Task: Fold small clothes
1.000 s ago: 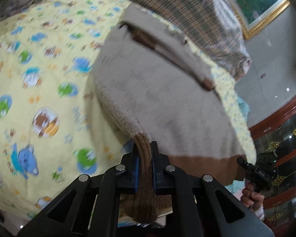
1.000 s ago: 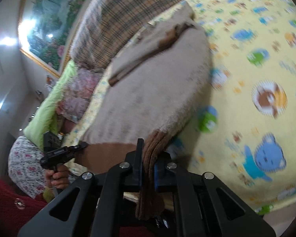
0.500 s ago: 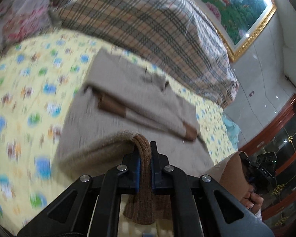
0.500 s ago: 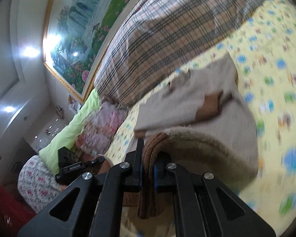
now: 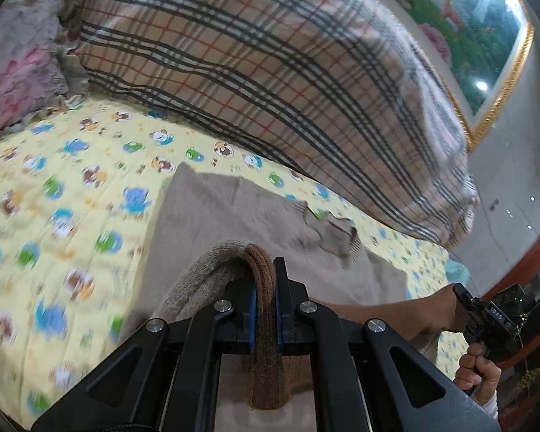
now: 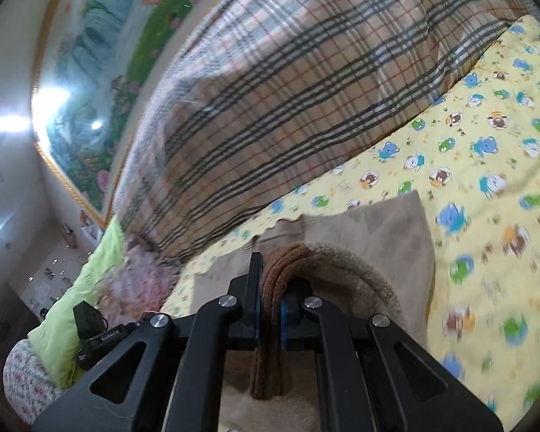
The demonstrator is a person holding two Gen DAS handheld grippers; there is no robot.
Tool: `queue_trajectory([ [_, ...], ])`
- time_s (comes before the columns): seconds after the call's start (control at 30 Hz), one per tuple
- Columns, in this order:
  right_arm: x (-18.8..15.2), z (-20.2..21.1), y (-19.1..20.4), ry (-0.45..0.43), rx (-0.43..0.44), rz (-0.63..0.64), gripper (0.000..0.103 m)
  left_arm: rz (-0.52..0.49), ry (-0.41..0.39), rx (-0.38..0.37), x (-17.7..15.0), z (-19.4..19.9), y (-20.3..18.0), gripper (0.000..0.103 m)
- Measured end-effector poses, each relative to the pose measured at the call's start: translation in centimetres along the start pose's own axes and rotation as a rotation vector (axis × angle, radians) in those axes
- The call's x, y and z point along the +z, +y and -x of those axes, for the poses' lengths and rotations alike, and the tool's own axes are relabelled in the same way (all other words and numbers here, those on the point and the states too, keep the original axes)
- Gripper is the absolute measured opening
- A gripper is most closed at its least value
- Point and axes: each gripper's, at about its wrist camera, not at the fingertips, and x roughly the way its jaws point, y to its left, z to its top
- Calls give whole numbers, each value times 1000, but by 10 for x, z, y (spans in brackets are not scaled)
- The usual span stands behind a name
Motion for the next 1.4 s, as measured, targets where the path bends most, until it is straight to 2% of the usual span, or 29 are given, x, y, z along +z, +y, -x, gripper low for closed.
queue_trajectory([
  [0.2, 22, -46, -37, 17, -94, -37, 8, 15, 19, 47, 26, -60, 14, 5],
  [0.37, 21, -77, -66, 57, -178, -64, 8, 31, 46, 80, 35, -95, 27, 6],
  [0.53, 14, -94, -79, 72, -220, -73, 9, 6, 40, 99, 36, -104, 31, 6],
  [0.7, 16, -96, -82, 78, -212, -94, 13, -3, 45, 130, 37, -95, 30, 13],
  [0.73, 17, -92, -80, 71, -210, -91, 20, -19, 38, 134, 38, -88, 27, 13],
  [0.77, 20, -86, -77, 56, -215, -86, 34, -38, 33, 135, 39, -82, 24, 15],
  [0.8, 22, -81, -74, 42, -222, -81, 40, -55, 26, 142, 40, -76, 21, 20],
  [0.83, 24, -74, -71, 22, -225, -77, 47, -81, 5, 188, 40, -66, 15, 26],
  [0.9, 29, -56, -64, -27, -234, -60, 48, -112, -30, 231, 38, -49, 9, 50],
  [0.93, 31, -50, -60, -36, -233, -50, 48, -116, -50, 244, 35, -36, 7, 55],
  [0.97, 30, -42, -54, -39, -222, -35, 48, -102, -58, 241, 31, -26, 7, 57],
  [1.03, 26, -32, -43, -38, -196, -2, 48, -75, -37, 135, 17, -10, 3, 57],
  [1.07, 19, -29, -33, -19, -161, 34, 48, -86, 10, 59, 4, -7, -5, 57],
  [1.1, 12, -29, -24, 10, -136, 67, 48, -101, 39, 28, -4, -7, -11, 57],
  [1.13, 5, -32, -16, 41, -115, 95, 48, -143, 101, -27, -20, -14, -25, 57],
  [1.2, -15, -43, 2, 141, -53, 160, 48, -208, 199, -82, -42, -30, -45, 57],
  [1.3, -41, -73, 24, 312, 16, 257, 47, -299, 322, -111, -63, -59, -70, 57],
  [1.33, -46, -81, 29, 352, 28, 284, 47, -329, 335, -93, -66, -69, -75, 56],
  [1.37, -53, -96, 32, 431, 43, 311, 46, -359, 347, -77, -66, -80, -78, 57],
  [1.4, -58, -109, 32, 488, 28, 327, 46, -374, 363, -62, -65, -92, -77, 56],
])
